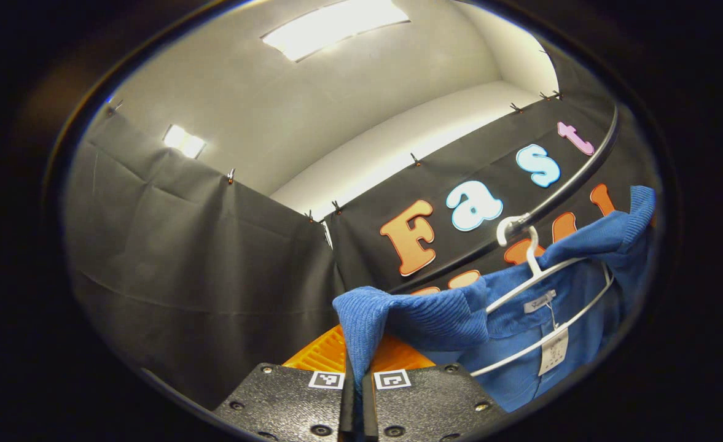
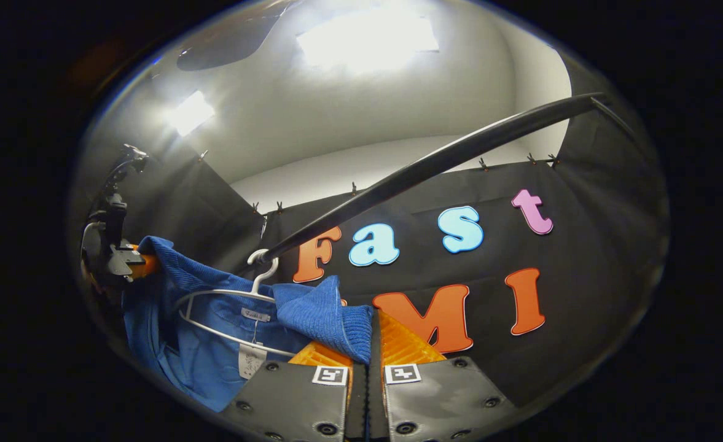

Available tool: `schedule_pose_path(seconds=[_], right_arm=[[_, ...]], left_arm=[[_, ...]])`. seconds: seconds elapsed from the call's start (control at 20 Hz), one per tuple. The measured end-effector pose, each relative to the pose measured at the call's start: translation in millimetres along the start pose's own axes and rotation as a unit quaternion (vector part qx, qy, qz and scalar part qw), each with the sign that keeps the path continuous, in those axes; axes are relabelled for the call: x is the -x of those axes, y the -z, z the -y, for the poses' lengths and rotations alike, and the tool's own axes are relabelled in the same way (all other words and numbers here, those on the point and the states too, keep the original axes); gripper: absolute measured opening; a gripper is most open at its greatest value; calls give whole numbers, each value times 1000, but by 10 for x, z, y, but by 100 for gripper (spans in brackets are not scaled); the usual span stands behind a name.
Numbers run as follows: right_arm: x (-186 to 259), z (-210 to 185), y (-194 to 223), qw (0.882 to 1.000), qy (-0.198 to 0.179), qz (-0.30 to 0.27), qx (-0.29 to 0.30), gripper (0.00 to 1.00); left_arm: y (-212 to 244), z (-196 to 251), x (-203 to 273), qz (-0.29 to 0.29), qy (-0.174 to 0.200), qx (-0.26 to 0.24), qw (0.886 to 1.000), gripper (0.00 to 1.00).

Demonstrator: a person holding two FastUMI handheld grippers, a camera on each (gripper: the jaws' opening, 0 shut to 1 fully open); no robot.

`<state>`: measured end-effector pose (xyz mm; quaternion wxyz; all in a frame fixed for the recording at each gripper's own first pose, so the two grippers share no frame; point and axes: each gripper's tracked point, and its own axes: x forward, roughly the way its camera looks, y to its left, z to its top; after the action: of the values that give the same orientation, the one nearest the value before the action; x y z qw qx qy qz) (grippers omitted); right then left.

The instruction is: Grasp the clothes on the hanger with both hands and then place them into the laundry hamper below.

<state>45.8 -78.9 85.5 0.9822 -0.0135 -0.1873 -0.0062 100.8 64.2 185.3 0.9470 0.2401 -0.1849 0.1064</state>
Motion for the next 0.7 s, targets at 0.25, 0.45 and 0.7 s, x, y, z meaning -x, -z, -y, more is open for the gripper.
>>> schedule_pose_path(seconds=[0.25,0.45,0.7], right_arm=[[12,133,18,1000,4,-10,-2,9],[-7,186,51,1000,12,-14,1,9],[-64,106,68,1000,8,-18,20,8]], left_arm=[[342,-374,-408,-27,7,-11,1000,5],[656,-334,-461,-43,52,28,997,5],[1178,-314,-481,-69,45,113,990,5]])
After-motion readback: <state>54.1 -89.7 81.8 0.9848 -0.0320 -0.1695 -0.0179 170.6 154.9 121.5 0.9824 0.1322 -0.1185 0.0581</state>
